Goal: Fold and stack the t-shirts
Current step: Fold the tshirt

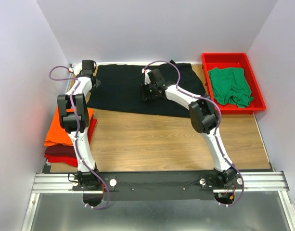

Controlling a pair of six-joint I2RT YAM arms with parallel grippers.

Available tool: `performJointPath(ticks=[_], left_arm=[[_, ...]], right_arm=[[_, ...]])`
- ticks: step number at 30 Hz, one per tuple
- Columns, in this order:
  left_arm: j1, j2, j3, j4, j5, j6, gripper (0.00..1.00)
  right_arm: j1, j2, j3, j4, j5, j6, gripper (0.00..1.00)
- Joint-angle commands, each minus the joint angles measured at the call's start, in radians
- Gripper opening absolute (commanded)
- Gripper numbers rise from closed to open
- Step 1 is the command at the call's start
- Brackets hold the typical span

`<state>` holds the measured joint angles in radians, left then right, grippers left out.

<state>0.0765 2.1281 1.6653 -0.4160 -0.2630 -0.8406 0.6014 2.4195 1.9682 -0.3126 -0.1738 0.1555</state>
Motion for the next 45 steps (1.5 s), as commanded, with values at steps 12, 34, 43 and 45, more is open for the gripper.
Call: performJointPath(ticks=[12,34,43,45], left_arm=[[-0.004,0.104,0.123,-0.107,-0.051,-0.09,0.44],[-0.011,0.124,0.169,-0.15,-0.055,-0.12,0.14],[-0.009,0.11,0.163,-0.144,-0.055,-0.106,0.0],[-0.009,0.108,0.162,-0.147,-0.058,-0.109,0.0]], right_arm=[[0.008,0.013,0.029,0.007,-0.021,-0.013,0.58],[0.008,-0.028,-0.008,0.023,-0.032,-0.013,0.56],[0.008,-0.043,-0.015,0.027,-0.038,-0.011,0.56],[0.008,-0.045,-0.02,0.029,-0.036,-0.011,0.56]])
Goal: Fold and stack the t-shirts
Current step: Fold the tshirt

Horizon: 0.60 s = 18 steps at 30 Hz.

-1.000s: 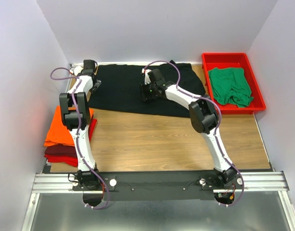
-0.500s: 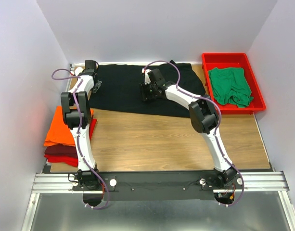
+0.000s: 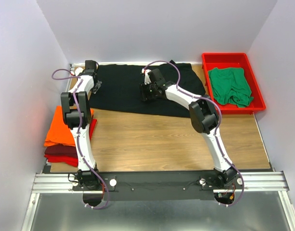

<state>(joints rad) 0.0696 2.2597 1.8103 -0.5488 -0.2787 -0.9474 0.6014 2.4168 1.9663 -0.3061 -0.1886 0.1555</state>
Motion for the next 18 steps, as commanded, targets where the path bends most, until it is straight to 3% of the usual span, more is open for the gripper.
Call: performJointPath(ticks=[1,6,8,9,12,18], left_arm=[[-0.002,-0.025,0.015,-0.011,-0.042,-0.004,0.0],[0.001,-0.031,0.023,-0.011,-0.053,0.001,0.0],[0.002,-0.025,0.033,-0.017,-0.054,0.002,0.16],[0.004,-0.019,0.043,-0.025,-0.068,-0.004,0.33],[0.002,-0.009,0.052,-0.043,-0.086,-0.005,0.46],[0.002,0.031,0.086,-0.074,-0.105,-0.014,0.49]], right_arm=[[0.008,-0.042,-0.017,0.022,-0.022,-0.011,0.56],[0.008,-0.047,-0.02,0.025,-0.025,-0.01,0.55],[0.008,-0.047,-0.02,0.025,-0.029,-0.01,0.55],[0.008,-0.048,-0.02,0.025,-0.028,-0.011,0.55],[0.008,-0.051,-0.021,0.025,-0.029,-0.011,0.55],[0.008,-0.056,-0.024,0.028,-0.043,-0.011,0.56]])
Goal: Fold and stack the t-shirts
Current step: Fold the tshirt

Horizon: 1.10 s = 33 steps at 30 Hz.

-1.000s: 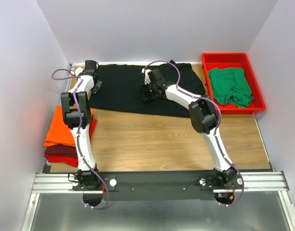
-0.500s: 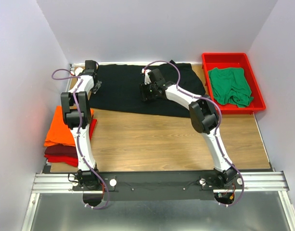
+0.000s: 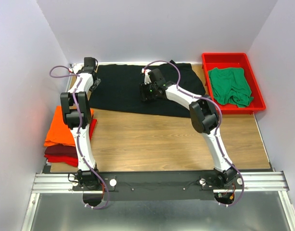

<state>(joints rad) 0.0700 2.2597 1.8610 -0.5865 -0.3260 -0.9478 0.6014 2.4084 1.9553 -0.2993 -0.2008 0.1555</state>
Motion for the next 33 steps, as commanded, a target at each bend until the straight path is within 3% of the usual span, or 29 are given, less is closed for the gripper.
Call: performJointPath(ticks=[1,16,20,25,33], left_arm=[[0.002,0.035,0.036,-0.036,-0.058,-0.014,0.49],[0.002,0.051,0.024,-0.013,-0.03,0.0,0.11],[0.002,0.037,0.012,0.001,-0.022,0.001,0.0],[0.005,0.005,-0.005,0.01,-0.025,0.004,0.0],[0.02,-0.048,-0.069,0.042,-0.022,0.004,0.0]], right_arm=[[0.008,-0.048,-0.015,0.02,-0.034,-0.013,0.56],[0.008,-0.02,0.004,0.02,-0.061,-0.017,0.56],[0.008,-0.011,0.013,0.019,-0.06,-0.016,0.38],[0.008,0.0,0.03,0.02,-0.048,-0.014,0.19],[0.008,0.008,0.047,0.049,-0.038,-0.025,0.13]])
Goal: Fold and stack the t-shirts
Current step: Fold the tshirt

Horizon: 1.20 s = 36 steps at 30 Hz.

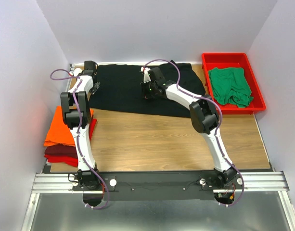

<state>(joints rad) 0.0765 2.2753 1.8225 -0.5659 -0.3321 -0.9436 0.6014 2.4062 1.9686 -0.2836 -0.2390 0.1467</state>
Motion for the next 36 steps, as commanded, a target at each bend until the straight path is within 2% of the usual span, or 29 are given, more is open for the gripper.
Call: performJointPath(ticks=[1,7,12,15,23,25,28,32,36], left_arm=[[0.019,-0.068,-0.035,0.027,-0.016,0.002,0.0],[0.029,-0.083,-0.052,0.037,-0.007,0.008,0.0],[0.029,-0.088,-0.063,0.049,0.005,0.022,0.0],[0.029,-0.095,-0.072,0.054,0.01,0.02,0.0],[0.029,-0.096,-0.091,0.067,0.019,0.02,0.0],[0.031,-0.096,-0.091,0.067,0.019,0.023,0.0],[0.029,-0.096,-0.092,0.067,0.022,0.022,0.0],[0.031,-0.097,-0.094,0.066,0.021,0.023,0.0],[0.029,-0.1,-0.095,0.067,0.021,0.023,0.0]], right_arm=[[0.008,0.011,0.035,0.041,-0.002,-0.018,0.13],[0.008,0.04,0.053,0.063,-0.01,-0.022,0.12],[0.008,0.014,0.01,0.064,0.081,-0.045,0.36],[0.008,-0.01,-0.022,0.064,0.104,-0.059,0.45],[0.008,-0.03,-0.086,0.061,0.06,-0.075,0.47],[0.008,-0.027,-0.085,0.061,0.052,-0.075,0.45],[0.008,-0.022,-0.079,0.06,0.04,-0.073,0.29],[0.008,-0.015,-0.057,0.063,0.023,-0.073,0.16],[0.008,-0.013,-0.034,0.064,0.02,-0.078,0.09]])
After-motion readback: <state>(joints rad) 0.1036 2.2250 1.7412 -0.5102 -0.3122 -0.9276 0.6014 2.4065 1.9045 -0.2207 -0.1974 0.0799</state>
